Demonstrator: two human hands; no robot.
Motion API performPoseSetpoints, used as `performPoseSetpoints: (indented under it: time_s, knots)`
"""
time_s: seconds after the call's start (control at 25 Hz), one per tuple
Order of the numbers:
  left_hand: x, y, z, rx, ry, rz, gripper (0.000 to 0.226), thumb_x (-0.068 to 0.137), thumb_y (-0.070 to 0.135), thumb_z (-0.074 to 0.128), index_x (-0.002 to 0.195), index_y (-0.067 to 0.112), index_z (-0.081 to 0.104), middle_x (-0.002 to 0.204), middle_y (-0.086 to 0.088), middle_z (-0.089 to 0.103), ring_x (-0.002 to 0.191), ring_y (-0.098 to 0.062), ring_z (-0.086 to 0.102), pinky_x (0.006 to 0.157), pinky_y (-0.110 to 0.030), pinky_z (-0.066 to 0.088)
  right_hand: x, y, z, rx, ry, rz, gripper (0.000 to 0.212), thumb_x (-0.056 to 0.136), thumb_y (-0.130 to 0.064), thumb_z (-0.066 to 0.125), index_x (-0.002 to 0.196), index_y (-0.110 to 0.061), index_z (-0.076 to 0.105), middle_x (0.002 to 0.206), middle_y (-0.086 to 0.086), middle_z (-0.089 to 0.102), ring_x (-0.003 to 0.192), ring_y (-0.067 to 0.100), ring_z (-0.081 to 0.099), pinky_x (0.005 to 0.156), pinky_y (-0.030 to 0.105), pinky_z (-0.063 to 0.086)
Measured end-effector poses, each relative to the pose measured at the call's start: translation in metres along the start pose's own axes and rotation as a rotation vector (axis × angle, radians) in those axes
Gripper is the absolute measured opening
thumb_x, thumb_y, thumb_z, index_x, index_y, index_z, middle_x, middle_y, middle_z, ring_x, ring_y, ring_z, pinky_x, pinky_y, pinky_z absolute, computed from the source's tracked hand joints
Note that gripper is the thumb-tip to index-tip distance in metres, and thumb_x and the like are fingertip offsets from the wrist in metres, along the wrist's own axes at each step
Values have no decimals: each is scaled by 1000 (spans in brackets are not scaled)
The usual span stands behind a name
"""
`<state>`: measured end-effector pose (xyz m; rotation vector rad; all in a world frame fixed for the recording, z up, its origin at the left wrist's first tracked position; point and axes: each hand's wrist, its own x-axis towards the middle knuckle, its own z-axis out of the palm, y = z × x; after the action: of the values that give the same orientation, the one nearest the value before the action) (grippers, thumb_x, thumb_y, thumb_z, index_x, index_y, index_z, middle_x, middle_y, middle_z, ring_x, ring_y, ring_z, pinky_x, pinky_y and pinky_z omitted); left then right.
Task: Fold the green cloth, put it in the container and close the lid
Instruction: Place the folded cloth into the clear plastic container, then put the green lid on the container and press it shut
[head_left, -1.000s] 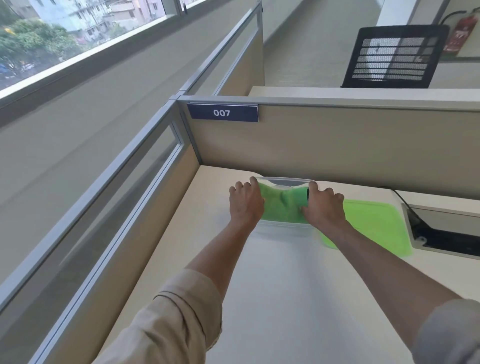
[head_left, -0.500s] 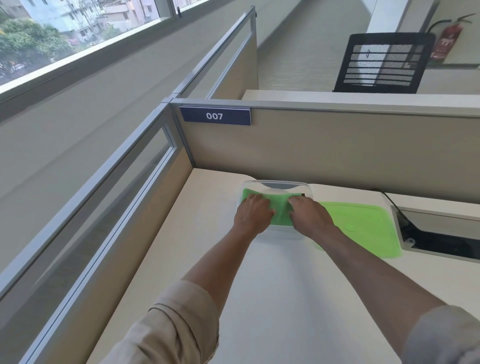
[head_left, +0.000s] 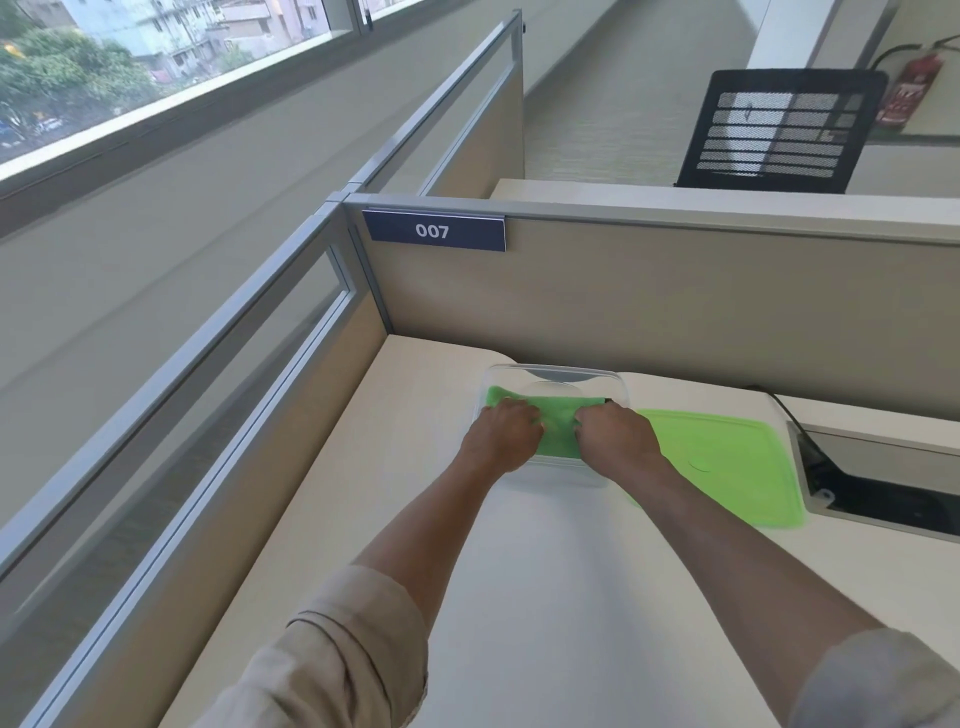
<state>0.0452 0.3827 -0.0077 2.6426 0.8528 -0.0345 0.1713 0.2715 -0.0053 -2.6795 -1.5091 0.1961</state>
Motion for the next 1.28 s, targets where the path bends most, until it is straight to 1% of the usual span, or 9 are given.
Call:
performPoseSetpoints:
  time_s: [0.12, 0.24, 0.32, 0.48, 0.64, 0.8, 0.92, 1.04, 1.28]
  knots:
    - [-2, 0, -2, -12, 24, -14, 32, 97, 25, 41, 104, 6, 66, 116, -12, 64, 111, -33, 56, 93, -42, 45, -3, -3, -4, 69, 35, -24, 20, 92, -16, 43, 92, -12, 63, 98, 15, 67, 92, 36, 64, 68, 36, 46]
    - [-7, 4, -7, -31, 97, 13, 33, 99, 29, 46, 109, 6, 67, 122, -11, 64, 131, -31, 45, 102, -40, 40, -10, 2, -14, 281, 250, -15, 20, 93, -14, 45, 103, -15, 62, 102, 10, 69, 91, 38, 63, 72, 42, 52]
    - [-13, 14, -10, -12, 248, 69, 32, 99, 28, 50, 114, 5, 66, 124, -9, 65, 138, -29, 39, 108, -40, 35, -17, 13, -20, 379, 378, 1, 25, 94, -14, 47, 113, -17, 63, 110, 6, 69, 94, 37, 63, 74, 44, 52]
    - [-37, 67, 8, 17, 556, 353, 12, 87, 11, 64, 99, 10, 69, 100, -2, 67, 108, -26, 56, 85, -39, 46, -40, 53, -20, 403, 420, 106, 30, 94, -14, 47, 121, -20, 60, 116, 3, 67, 100, 33, 63, 75, 40, 49]
    - [-64, 127, 57, -106, 416, 470, 23, 85, 3, 62, 105, 10, 69, 104, -2, 67, 105, -23, 57, 81, -33, 48, -74, 105, -8, 297, 334, 219, 34, 94, -9, 44, 123, -22, 57, 117, 2, 67, 101, 32, 63, 76, 40, 50]
    - [-67, 148, 86, -59, 162, 328, 42, 85, 6, 63, 127, 9, 58, 127, -6, 61, 119, -25, 53, 89, -40, 51, -107, 139, 0, 257, 268, 216, 40, 94, -8, 46, 131, -21, 53, 126, 1, 63, 99, 33, 65, 73, 41, 51]
    - [-59, 153, 94, 7, 88, 257, 49, 86, 6, 62, 133, 9, 50, 133, -7, 56, 122, -27, 50, 93, -41, 49, -121, 157, 6, 226, 218, 221, 43, 93, -9, 51, 135, -20, 49, 133, 0, 59, 100, 34, 65, 72, 40, 51]
    - [-53, 163, 101, 126, 90, 237, 38, 86, 2, 57, 123, 10, 54, 123, -6, 59, 113, -26, 53, 85, -39, 49, -131, 173, 16, 214, 153, 219, 49, 91, -5, 51, 137, -21, 47, 139, 0, 55, 107, 32, 62, 77, 39, 50]
    - [-52, 177, 99, 294, 137, 213, 22, 78, -9, 56, 89, 9, 62, 83, -8, 61, 76, -29, 58, 62, -39, 46, -139, 189, 33, 190, 85, 170, 64, 80, 10, 46, 140, -15, 47, 147, 4, 48, 127, 29, 49, 97, 38, 45]
